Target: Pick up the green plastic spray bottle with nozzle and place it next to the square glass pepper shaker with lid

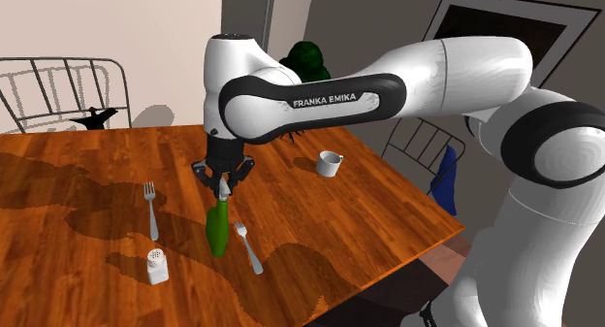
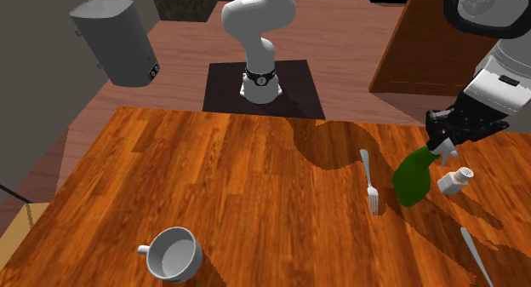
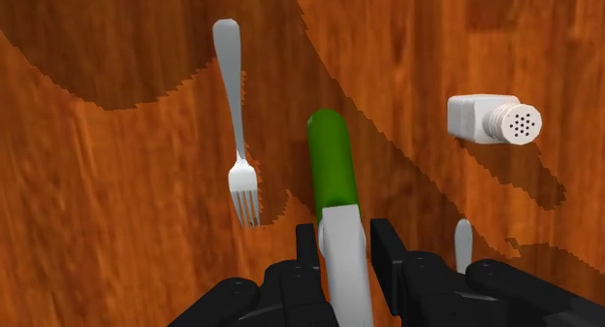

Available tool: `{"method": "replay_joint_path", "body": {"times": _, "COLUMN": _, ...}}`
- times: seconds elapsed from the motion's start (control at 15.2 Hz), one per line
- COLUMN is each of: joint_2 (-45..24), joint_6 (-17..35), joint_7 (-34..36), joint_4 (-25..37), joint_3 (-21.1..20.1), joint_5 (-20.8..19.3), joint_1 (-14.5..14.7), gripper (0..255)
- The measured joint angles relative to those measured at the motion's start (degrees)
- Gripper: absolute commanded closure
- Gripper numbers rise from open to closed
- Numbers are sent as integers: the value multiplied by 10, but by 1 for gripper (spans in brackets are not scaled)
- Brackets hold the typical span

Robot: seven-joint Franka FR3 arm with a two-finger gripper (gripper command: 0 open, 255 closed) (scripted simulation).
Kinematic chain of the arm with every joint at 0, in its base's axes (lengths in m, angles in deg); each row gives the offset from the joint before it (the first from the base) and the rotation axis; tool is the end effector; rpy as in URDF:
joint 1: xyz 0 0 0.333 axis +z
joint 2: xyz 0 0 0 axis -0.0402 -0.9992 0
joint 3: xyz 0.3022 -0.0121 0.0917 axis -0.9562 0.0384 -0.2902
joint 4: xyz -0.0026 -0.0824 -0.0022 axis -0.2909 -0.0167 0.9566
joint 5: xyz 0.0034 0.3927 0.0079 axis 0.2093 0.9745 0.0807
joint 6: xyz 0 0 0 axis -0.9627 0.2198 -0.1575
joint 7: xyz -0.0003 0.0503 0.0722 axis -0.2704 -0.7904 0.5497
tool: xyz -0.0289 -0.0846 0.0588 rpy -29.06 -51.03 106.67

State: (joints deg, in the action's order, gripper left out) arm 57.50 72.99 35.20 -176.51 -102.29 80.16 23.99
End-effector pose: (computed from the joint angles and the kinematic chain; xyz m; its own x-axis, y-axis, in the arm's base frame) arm 0.5252 0.3573 0.4373 0.9855 -0.1678 -0.0268 -0.1680 -0.9858 -0.0046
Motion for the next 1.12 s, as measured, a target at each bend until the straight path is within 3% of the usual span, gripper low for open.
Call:
{"method": "replay_joint_path", "body": {"times": 0.4, "joint_2": -1, "joint_6": 4, "joint_7": 1, "joint_4": -3, "joint_3": 0, "joint_5": 0, "joint_1": 0, "gripper": 255}}
{"method": "replay_joint_path", "body": {"times": 0.46, "joint_2": -1, "joint_6": 4, "joint_7": 0, "joint_4": -3, "joint_3": 0, "joint_5": 0, "joint_1": 0, "gripper": 0}}
{"method": "replay_joint_path", "body": {"times": 0.86, "joint_2": -1, "joint_6": 4, "joint_7": 1, "joint_4": -3, "joint_3": 0, "joint_5": 0, "joint_1": 0, "gripper": 0}}
{"method": "replay_joint_path", "body": {"times": 1.12, "joint_2": 7, "joint_6": -47, "joint_7": -2, "joint_4": 41, "joint_3": -1, "joint_5": 2, "joint_1": 0, "gripper": 0}}
